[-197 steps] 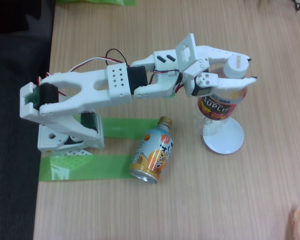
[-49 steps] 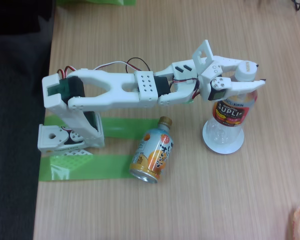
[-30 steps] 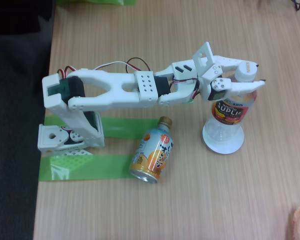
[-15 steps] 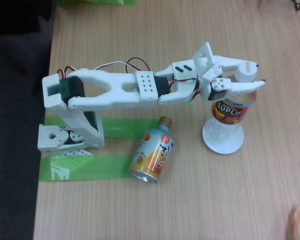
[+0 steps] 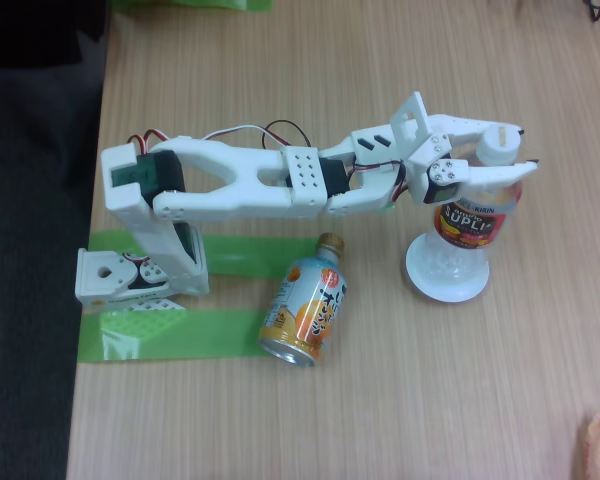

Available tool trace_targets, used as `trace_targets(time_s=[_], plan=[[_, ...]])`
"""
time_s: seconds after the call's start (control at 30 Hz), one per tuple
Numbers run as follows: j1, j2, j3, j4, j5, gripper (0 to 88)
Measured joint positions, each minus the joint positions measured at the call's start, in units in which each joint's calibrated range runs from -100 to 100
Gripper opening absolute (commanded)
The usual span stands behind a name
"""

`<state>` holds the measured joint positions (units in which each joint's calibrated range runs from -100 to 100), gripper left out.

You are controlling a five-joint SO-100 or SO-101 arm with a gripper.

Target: Pick up the plastic bottle and stand it up on the white place

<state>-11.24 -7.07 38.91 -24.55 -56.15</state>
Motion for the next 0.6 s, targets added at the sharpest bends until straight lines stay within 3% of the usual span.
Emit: trace_targets(time_s=[0.6], plan=[[2.2,0.1,-0.2,0.0,0.3,4.7]])
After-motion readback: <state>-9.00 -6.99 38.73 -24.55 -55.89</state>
